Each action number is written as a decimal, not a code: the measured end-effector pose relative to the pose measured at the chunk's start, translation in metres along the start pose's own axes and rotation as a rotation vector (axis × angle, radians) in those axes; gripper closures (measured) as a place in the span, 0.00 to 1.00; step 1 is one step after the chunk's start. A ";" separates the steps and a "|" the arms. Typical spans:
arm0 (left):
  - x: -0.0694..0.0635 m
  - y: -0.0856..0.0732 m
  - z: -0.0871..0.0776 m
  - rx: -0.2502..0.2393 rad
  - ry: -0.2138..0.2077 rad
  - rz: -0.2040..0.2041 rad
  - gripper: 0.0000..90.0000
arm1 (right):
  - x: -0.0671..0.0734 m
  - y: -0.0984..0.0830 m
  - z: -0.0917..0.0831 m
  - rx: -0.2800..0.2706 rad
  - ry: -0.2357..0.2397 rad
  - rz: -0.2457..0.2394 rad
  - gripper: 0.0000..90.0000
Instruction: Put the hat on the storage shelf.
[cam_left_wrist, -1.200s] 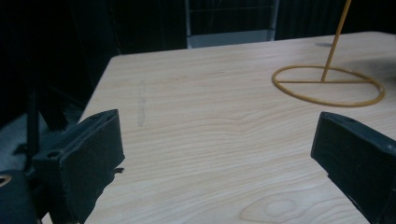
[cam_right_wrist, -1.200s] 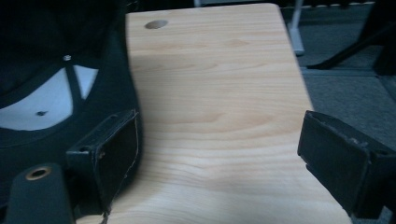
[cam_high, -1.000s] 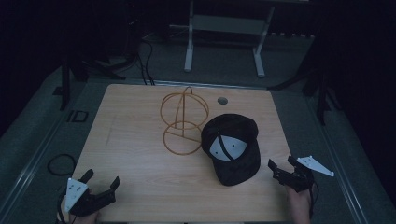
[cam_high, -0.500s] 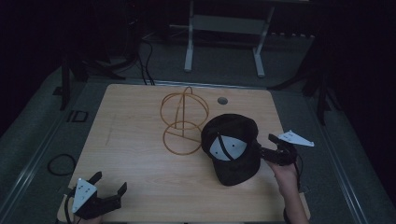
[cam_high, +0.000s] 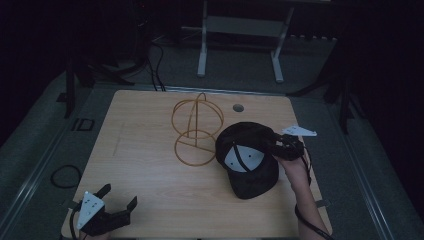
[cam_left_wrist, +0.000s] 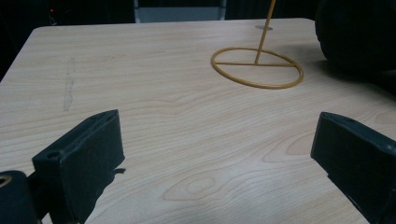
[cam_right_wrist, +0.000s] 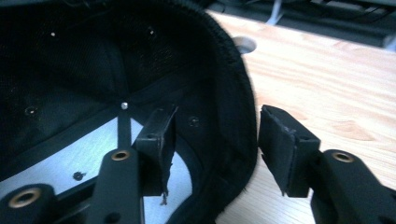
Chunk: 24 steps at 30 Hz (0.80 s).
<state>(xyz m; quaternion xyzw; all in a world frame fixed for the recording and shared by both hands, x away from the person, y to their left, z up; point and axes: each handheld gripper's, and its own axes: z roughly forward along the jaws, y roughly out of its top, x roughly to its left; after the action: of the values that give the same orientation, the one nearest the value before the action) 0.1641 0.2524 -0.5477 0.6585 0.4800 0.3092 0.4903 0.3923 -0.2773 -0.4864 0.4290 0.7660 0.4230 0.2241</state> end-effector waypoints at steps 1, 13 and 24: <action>0.000 0.000 0.000 0.001 -0.002 0.000 0.03 | 0.000 0.001 0.003 0.006 0.001 -0.005 0.52; 0.000 0.000 0.000 0.002 -0.008 -0.003 0.03 | 0.007 0.002 0.028 0.113 -0.045 -0.086 0.95; -0.003 0.000 0.000 -0.001 -0.020 0.000 0.03 | 0.012 0.011 0.011 0.022 0.051 -0.032 0.98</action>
<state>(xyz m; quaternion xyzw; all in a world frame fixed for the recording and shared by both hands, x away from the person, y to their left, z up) 0.1632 0.2497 -0.5474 0.6611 0.4750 0.3029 0.4955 0.3985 -0.2590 -0.4826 0.4083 0.7828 0.4217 0.2066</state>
